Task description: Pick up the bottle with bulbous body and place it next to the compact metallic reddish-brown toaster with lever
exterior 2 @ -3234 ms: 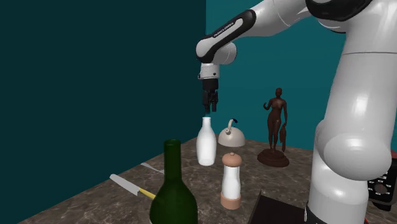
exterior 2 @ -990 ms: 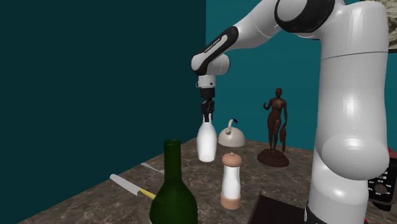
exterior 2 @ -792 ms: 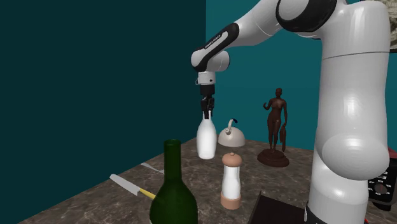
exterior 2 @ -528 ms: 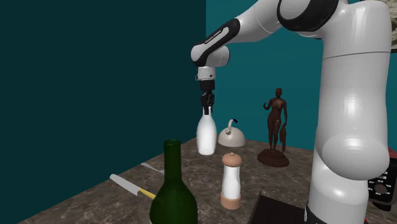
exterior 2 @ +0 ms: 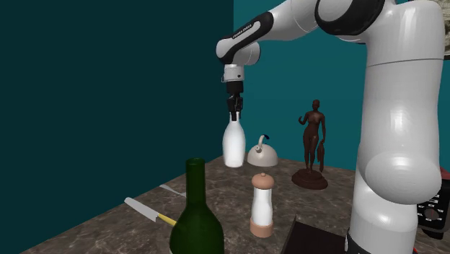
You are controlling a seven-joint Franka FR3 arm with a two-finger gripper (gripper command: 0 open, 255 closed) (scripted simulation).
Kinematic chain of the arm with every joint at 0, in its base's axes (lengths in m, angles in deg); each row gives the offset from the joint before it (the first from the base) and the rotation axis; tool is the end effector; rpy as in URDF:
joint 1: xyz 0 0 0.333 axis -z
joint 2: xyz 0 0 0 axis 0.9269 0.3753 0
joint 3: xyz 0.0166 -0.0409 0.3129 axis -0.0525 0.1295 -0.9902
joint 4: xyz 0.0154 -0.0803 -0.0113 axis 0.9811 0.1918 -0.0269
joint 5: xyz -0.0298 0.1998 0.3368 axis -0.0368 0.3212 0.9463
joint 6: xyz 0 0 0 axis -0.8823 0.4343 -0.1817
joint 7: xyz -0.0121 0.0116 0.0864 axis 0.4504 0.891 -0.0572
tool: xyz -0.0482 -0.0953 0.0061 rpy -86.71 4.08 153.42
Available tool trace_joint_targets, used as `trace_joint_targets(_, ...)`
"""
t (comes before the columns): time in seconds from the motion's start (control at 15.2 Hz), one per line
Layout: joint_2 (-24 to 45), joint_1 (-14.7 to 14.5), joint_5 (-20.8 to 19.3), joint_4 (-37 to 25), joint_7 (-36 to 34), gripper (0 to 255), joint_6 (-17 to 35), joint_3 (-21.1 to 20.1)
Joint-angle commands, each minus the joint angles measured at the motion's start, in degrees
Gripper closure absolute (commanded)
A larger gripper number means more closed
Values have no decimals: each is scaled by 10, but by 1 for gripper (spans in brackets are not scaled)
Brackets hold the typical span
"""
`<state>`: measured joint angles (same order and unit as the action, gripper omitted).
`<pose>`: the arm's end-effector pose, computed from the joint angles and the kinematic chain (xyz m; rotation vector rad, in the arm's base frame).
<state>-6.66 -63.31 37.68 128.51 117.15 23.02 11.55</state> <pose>0.5025 -0.2593 0.5297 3.1305 0.1785 -0.0844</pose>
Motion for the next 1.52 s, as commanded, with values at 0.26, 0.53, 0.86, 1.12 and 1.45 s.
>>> trace_joint_targets(0.26, -1, 0, 0, -46, 1, 255, -47, 0)
trace_joint_targets(0.53, 3, 0, 1, -81, 3, 255, -79, 0)
trace_joint_targets(0.86, 12, 2, 5, -130, 6, 255, -120, 1)
trace_joint_targets(1.12, 22, 4, 8, -174, 9, 255, -153, 3)
trace_joint_targets(1.45, 39, 8, 15, -235, 15, 255, -198, 5)
